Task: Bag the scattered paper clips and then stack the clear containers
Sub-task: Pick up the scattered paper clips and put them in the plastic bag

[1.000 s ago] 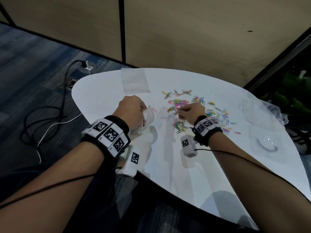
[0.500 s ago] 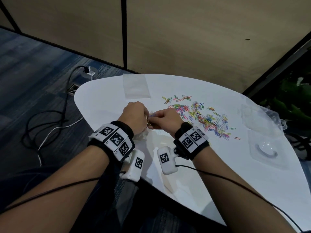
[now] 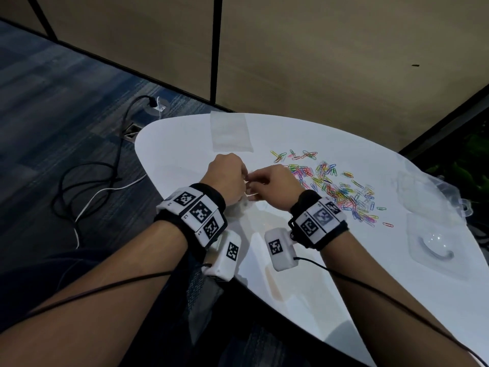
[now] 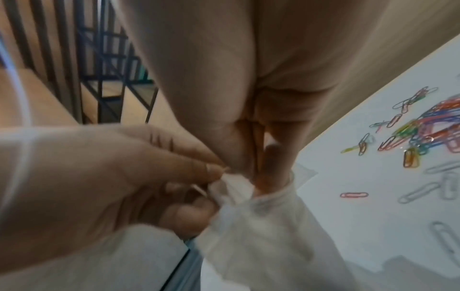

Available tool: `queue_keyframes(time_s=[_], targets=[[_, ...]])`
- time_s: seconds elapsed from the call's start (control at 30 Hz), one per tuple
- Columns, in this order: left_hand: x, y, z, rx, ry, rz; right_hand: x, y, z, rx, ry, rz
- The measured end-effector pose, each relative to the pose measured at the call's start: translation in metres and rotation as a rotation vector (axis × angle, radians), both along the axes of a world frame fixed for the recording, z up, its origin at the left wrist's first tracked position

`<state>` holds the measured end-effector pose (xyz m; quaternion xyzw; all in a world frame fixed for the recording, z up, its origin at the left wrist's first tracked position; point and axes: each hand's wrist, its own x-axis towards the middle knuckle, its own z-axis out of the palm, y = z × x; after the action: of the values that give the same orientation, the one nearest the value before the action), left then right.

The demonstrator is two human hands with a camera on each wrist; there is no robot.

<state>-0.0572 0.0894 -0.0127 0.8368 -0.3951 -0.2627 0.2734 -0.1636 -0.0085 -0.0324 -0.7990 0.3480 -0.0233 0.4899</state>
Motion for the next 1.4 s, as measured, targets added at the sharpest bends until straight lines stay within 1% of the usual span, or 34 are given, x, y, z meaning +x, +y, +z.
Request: queue_keyframes(time_s=[0.03, 0.07, 0.1, 0.13, 0.17, 0.2, 0.23, 0.27, 0.3, 0.33, 0.4, 0.43, 0.53, 0.6, 0.7, 0.77, 0.87, 0.93, 1.03, 1.1, 1.17, 1.2, 1.23, 1.33, 1.4], targets=[[0.001, 0.0, 0.0, -0.004, 0.002, 0.011, -0.003, -0.005, 0.001, 0.126, -0.08, -0.062], [0.003, 0.0, 0.0, -0.003, 0.007, 0.026, -0.005, -0.011, 0.003, 0.201, -0.144, -0.127], [0.005, 0.001, -0.001, -0.004, 0.012, 0.041, -0.008, -0.02, 0.002, 0.217, -0.179, -0.194], [0.007, 0.001, -0.002, -0.004, 0.019, 0.054, -0.009, -0.029, -0.003, 0.191, -0.186, -0.248], [0.01, 0.002, -0.003, -0.005, 0.028, 0.067, -0.008, -0.04, -0.01, 0.113, -0.148, -0.278], [0.012, 0.002, -0.004, -0.01, 0.041, 0.078, -0.007, -0.05, -0.02, -0.02, -0.061, -0.253], [0.014, 0.002, -0.004, -0.014, 0.048, 0.083, -0.003, -0.058, -0.033, -0.154, 0.066, -0.17], [0.015, 0.002, -0.005, -0.018, 0.052, 0.083, 0.001, -0.063, -0.048, -0.248, 0.213, -0.038], [0.016, 0.002, -0.005, -0.02, 0.051, 0.076, 0.006, -0.063, -0.062, -0.31, 0.34, 0.111], [0.015, 0.0, -0.005, -0.017, 0.045, 0.062, 0.009, -0.061, -0.077, -0.359, 0.418, 0.245], [0.014, -0.002, -0.005, -0.004, 0.028, 0.045, 0.01, -0.053, -0.102, -0.505, 0.474, 0.457], [0.014, -0.002, -0.005, 0.003, 0.02, 0.038, 0.004, -0.046, -0.109, -0.585, 0.496, 0.516], [0.013, -0.004, -0.007, 0.01, 0.026, 0.039, -0.035, -0.025, -0.116, -0.794, 0.543, 0.637], [0.012, -0.004, -0.009, 0.022, 0.031, 0.04, -0.067, -0.019, -0.114, -0.876, 0.56, 0.649], [0.006, -0.004, -0.009, 0.049, 0.023, 0.027, -0.095, -0.038, -0.113, -0.914, 0.592, 0.554], [0.001, -0.005, -0.008, 0.055, 0.002, 0.008, -0.102, -0.048, -0.113, -0.859, 0.643, 0.467], [-0.007, -0.007, -0.007, 0.052, -0.015, -0.019, -0.102, -0.048, -0.115, -0.775, 0.665, 0.43], [-0.012, -0.009, -0.007, 0.063, -0.027, -0.04, -0.099, -0.048, -0.114, -0.789, 0.645, 0.399], [-0.017, -0.012, -0.006, 0.068, -0.04, -0.053, -0.097, -0.051, -0.113, -0.895, 0.595, 0.342], [-0.02, -0.015, -0.005, 0.071, -0.052, -0.06, -0.098, -0.055, -0.111, -0.887, 0.592, 0.32], [-0.023, -0.016, -0.005, 0.078, -0.046, -0.066, -0.1, -0.064, -0.108, -0.839, 0.557, 0.237], [-0.024, -0.017, -0.005, 0.078, -0.037, -0.065, -0.101, -0.069, -0.106, -0.779, 0.523, 0.147], [-0.024, -0.017, -0.005, 0.077, -0.033, -0.064, -0.103, -0.074, -0.103, -0.677, 0.466, 0.026], [-0.026, -0.018, -0.005, 0.076, -0.027, -0.056, -0.11, -0.087, -0.088, -0.332, 0.257, -0.352], [-0.026, -0.017, -0.004, 0.079, -0.027, -0.057, -0.113, -0.091, -0.077, -0.112, 0.101, -0.545]])
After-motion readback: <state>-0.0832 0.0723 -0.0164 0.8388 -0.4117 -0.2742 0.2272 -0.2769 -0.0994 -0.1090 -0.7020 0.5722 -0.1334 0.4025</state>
